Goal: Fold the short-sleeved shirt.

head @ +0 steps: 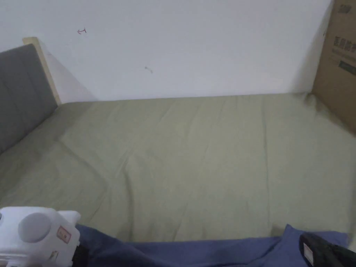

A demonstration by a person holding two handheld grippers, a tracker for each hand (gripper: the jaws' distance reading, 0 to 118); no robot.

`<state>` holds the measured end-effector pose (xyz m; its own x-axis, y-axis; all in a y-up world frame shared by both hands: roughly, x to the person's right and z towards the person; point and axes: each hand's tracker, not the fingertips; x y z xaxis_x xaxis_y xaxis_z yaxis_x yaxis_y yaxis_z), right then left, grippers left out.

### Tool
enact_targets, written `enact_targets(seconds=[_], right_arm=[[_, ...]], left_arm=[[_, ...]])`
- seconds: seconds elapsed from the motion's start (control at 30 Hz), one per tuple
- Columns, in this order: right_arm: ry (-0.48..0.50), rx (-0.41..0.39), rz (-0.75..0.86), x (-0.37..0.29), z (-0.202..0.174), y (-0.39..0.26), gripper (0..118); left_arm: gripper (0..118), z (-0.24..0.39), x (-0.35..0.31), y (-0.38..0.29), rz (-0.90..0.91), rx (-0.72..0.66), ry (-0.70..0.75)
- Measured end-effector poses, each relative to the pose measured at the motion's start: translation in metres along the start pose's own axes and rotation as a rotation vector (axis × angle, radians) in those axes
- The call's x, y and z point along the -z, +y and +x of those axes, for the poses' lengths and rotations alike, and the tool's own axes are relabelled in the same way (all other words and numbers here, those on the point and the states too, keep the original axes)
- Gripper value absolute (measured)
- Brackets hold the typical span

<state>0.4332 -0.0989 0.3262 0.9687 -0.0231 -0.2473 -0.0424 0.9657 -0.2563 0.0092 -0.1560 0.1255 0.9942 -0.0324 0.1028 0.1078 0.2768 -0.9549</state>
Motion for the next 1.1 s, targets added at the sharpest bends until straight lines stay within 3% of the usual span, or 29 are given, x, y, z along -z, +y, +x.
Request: enact_targets(seconds=[0.03, 0.2, 0.23, 0.27, 0.3, 0.33, 0.37, 0.4, 0.53, 0.63, 0.7, 0.77, 0.8, 0.87, 0.9, 1.1], right_arm=[[0.004, 0.006, -0.001, -0.001, 0.001, -0.001, 0], [0.02, 0.07, -0.002, -0.008, 0.009, -0.007, 0], [0.014, 0.077, -0.002, -0.009, 0.01, -0.007, 0], [0.011, 0.086, -0.004, -0.011, 0.012, -0.007, 0], [0.01, 0.097, -0.009, -0.012, 0.014, -0.007, 0], [0.01, 0.104, -0.014, -0.014, 0.017, -0.007, 0], [0.008, 0.108, -0.018, -0.015, 0.019, -0.006, 0], [0.003, 0.108, -0.021, -0.016, 0.02, -0.006, 0], [-0.021, 0.103, -0.023, -0.019, 0.028, -0.006, 0], [-0.025, 0.117, -0.02, -0.017, 0.034, -0.011, 0], [-0.031, 0.121, -0.036, -0.013, 0.036, -0.015, 0], [-0.033, 0.125, -0.045, -0.012, 0.038, -0.018, 0], [-0.033, 0.128, -0.047, -0.012, 0.039, -0.019, 0], [-0.036, 0.132, -0.051, -0.013, 0.04, -0.02, 0], [-0.037, 0.133, -0.053, -0.013, 0.04, -0.021, 0], [-0.043, 0.114, -0.091, -0.012, 0.041, -0.026, 0]], left_arm=[[3, 0.01, -0.006, 0.003, 0.004, 0.006, -0.017], [4, 0.095, -0.019, 0.028, -0.02, -0.061, -0.387], [9, 0.113, -0.016, 0.034, -0.036, -0.039, -0.418], [25, 0.134, -0.01, 0.04, -0.051, -0.027, -0.487], [55, 0.152, -0.004, 0.046, -0.055, -0.009, -0.558], [98, 0.167, 0.001, 0.049, -0.056, -0.016, -0.619], [116, 0.181, 0.005, 0.053, -0.059, -0.026, -0.648], [118, 0.188, 0.007, 0.055, -0.056, -0.04, -0.657], [116, 0.186, -0.007, 0.058, -0.006, -0.033, -0.655], [116, 0.153, -0.016, 0.058, 0.016, 0.006, -0.594], [114, 0.128, -0.018, 0.054, 0.049, -0.019, -0.484], [111, 0.112, -0.012, 0.049, 0.023, -0.046, -0.472], [98, 0.108, -0.007, 0.044, 0.028, -0.066, -0.477], [18, 0.11, 0.005, 0.04, 0.026, -0.082, -0.467], [0, 0.116, 0.012, 0.038, 0.009, -0.078, -0.448], [0, 0.177, 0.045, 0.04, -0.044, -0.028, -0.556]])
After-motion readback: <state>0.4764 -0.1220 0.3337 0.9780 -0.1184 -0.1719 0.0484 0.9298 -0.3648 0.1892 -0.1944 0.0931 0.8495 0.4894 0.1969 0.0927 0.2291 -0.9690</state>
